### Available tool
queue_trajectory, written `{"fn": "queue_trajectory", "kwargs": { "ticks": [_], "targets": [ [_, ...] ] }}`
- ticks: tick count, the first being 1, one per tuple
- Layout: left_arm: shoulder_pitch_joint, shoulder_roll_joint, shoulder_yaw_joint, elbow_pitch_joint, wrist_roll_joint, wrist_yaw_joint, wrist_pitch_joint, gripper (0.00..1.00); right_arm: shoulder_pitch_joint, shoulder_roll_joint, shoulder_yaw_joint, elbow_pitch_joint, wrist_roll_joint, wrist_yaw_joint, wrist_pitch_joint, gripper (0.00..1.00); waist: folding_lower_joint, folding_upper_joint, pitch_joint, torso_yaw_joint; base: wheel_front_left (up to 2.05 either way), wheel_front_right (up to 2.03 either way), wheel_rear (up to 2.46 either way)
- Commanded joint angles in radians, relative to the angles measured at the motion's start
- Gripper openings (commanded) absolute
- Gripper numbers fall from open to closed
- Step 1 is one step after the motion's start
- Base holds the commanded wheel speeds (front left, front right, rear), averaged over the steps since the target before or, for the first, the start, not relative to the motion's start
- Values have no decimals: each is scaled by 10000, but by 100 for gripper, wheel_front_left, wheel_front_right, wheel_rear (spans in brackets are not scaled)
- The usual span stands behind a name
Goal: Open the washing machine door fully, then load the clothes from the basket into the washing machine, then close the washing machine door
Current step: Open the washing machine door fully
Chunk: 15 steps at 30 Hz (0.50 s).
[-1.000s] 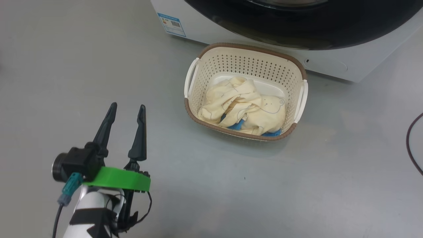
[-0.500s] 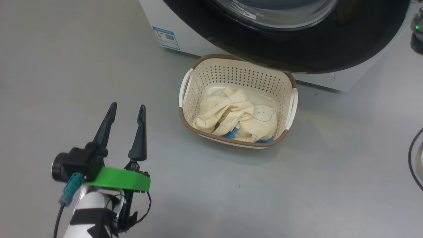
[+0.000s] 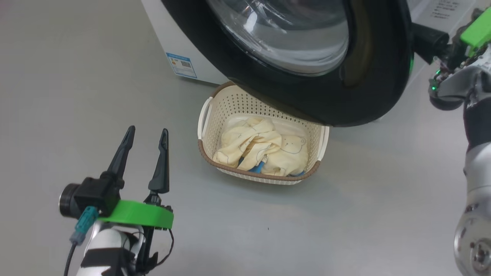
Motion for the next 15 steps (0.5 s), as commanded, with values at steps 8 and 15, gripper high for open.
{"fn": "queue_trajectory", "kwargs": {
  "ticks": [8,15],
  "targets": [
    [198,248,410,-248,159,-80,-139,100,2093,246,3175,-2478,2496,0,-76,0,0,-1,-354,-188,0,0,0],
    [265,289,394,-221,191,-99,-139,100,3443,246,4897,-4006,3491,0,-604,0,0,-1,-555,-270,0,0,0]
  ]
}}
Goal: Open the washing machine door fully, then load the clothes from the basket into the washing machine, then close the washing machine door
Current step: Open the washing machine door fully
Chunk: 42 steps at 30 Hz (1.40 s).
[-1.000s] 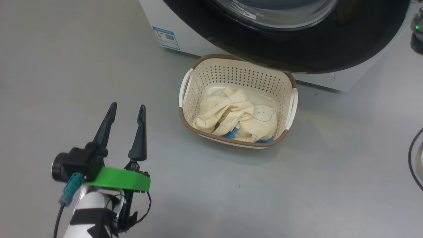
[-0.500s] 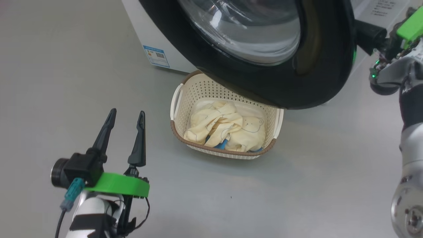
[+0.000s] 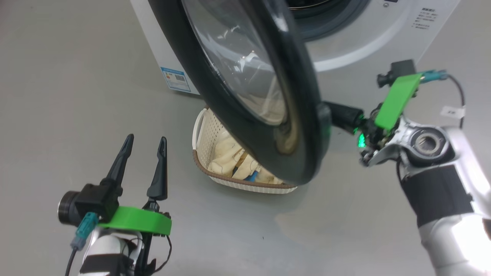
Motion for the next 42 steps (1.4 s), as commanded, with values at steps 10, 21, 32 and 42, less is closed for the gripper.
{"fn": "queue_trajectory", "kwargs": {
  "ticks": [10,21,32,42],
  "targets": [
    [21,239,281,-204,132,-30,-139,100,749,168,1891,-1345,732,0,-1008,0,0,-1,-225,-61,0,0,0],
    [83,273,184,-160,128,-53,-139,100,419,168,3429,-925,1552,0,-2137,0,0,-1,-383,-48,0,0,0],
    [183,429,331,-208,88,4,-139,100,224,-29,3093,-1150,1097,0,-3551,0,0,-1,-544,-564,0,0,0],
    [321,614,504,-340,18,105,-139,100,893,-614,1595,-2753,-1433,0,-5337,100,0,-1,-724,-1177,0,0,0]
  ]
}}
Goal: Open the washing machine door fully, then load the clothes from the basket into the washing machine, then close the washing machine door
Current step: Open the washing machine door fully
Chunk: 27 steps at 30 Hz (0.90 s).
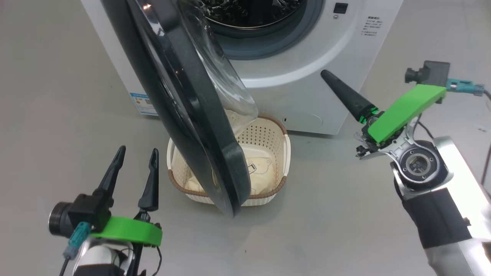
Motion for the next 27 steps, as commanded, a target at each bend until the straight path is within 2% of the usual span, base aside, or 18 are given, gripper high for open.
{"fn": "queue_trajectory", "kwargs": {
  "ticks": [1,6,14,23,27],
  "targets": [
    [-86,253,420,-377,14,90,-139,100,-68,-65,-79,-606,-545,0,-230,100,0,0,-22,-103,0,0,0],
    [-38,288,439,-443,-6,127,-139,100,537,-372,-600,-1761,-3325,0,-1351,100,0,0,-39,-254,0,0,0],
    [160,401,615,-595,-76,209,-139,100,2264,-507,-1211,-2774,-6647,0,-2839,100,0,0,-141,-499,0,0,0],
    [674,505,890,-976,-97,361,-139,100,3829,-614,-1816,-2726,-8899,0,-4062,100,0,0,-292,-873,0,0,0],
    [945,474,1025,-1152,-121,462,-139,100,4322,-493,-2026,-2615,-9495,0,-4365,100,0,0,-374,-1015,0,0,0]
  ]
}}
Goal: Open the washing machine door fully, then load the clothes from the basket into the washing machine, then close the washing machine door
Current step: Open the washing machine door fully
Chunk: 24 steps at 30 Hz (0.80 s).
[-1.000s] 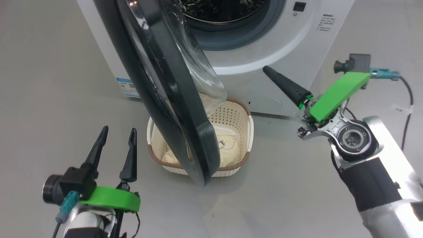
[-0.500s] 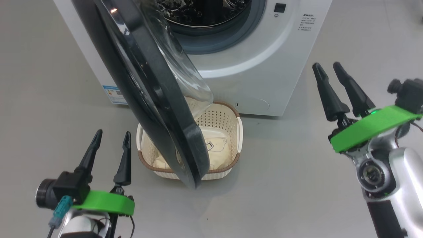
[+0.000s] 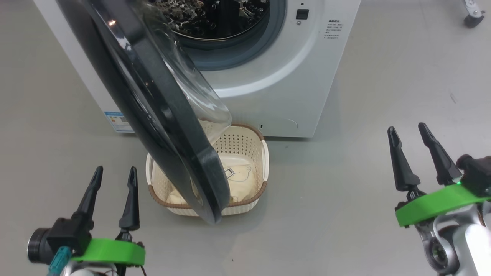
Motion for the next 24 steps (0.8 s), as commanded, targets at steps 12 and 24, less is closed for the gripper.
{"fn": "queue_trajectory", "kwargs": {
  "ticks": [12,24],
  "targets": [
    [581,32,626,-904,-21,162,-139,100,692,400,-511,348,-1077,0,-861,100,0,-1,-232,-236,0,0,0],
    [827,-18,715,-1013,16,187,-139,100,830,614,-781,835,-1426,0,-1080,100,0,-1,-307,-186,0,0,0]
  ]
}}
